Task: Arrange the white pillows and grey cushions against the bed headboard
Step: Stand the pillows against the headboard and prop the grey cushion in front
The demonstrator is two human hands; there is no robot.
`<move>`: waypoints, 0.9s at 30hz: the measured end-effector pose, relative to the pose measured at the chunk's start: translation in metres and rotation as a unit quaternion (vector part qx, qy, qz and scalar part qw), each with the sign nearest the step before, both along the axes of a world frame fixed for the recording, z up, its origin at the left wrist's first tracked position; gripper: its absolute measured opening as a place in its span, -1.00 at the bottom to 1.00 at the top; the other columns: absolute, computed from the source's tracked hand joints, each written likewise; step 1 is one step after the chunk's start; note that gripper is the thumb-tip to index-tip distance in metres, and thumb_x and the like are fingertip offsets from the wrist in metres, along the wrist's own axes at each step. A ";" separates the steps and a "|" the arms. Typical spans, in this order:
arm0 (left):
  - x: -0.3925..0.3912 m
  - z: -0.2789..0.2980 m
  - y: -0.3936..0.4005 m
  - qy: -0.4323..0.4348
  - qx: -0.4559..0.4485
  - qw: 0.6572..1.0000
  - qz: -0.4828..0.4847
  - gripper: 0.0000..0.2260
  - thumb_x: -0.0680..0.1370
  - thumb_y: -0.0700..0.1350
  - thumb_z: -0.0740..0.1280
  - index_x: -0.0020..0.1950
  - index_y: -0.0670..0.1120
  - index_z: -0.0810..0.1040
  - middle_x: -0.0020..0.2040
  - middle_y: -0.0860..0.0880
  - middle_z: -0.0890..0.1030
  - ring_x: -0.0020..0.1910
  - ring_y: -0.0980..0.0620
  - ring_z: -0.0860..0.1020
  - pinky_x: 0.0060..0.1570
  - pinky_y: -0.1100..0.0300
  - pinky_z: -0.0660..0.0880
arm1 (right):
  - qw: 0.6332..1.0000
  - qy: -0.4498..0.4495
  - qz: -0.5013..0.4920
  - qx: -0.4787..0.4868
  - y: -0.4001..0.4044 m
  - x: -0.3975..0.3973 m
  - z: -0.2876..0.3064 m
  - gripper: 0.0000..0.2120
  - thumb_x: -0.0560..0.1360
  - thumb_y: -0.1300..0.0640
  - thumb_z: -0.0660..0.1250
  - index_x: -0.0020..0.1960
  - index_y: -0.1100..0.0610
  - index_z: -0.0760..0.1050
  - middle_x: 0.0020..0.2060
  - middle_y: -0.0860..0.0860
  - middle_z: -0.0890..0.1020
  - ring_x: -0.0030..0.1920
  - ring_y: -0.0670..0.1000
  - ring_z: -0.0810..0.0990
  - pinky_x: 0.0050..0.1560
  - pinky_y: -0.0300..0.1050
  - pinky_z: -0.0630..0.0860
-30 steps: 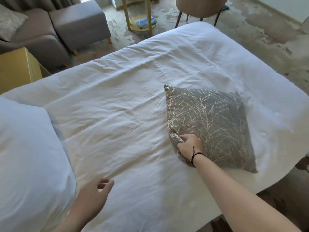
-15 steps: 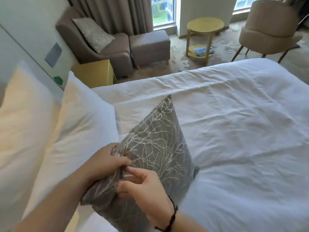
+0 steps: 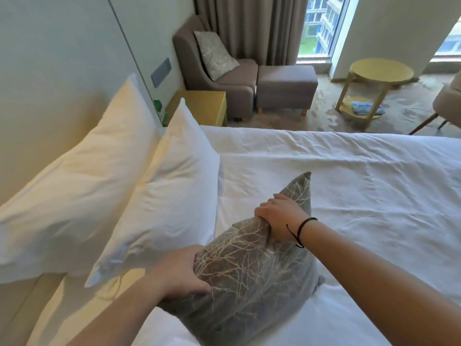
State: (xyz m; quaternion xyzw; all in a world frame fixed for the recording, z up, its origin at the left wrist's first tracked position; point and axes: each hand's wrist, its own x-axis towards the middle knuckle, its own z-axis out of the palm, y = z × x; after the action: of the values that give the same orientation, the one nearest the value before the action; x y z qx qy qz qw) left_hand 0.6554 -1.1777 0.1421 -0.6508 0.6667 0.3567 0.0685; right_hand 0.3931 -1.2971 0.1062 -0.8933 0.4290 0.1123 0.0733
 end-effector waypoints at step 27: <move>0.093 -0.032 -0.035 -0.058 -0.060 0.990 0.115 -0.45 0.52 0.19 0.27 0.49 0.10 0.30 0.45 0.02 0.43 0.39 -0.03 0.42 0.30 0.09 0.40 | 0.935 -0.222 -0.178 0.214 -0.043 0.195 -0.011 -0.29 0.50 -0.17 0.30 0.56 -0.15 0.06 0.54 -0.22 -0.24 0.56 0.22 -0.05 0.50 0.19 0.13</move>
State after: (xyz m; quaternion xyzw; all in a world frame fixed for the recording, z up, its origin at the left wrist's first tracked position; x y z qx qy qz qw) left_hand 0.7480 -1.2124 0.1104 -0.7456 0.6027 0.2833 0.0258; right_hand 0.5877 -1.3403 0.0955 -0.7678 0.5195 -0.0146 0.3747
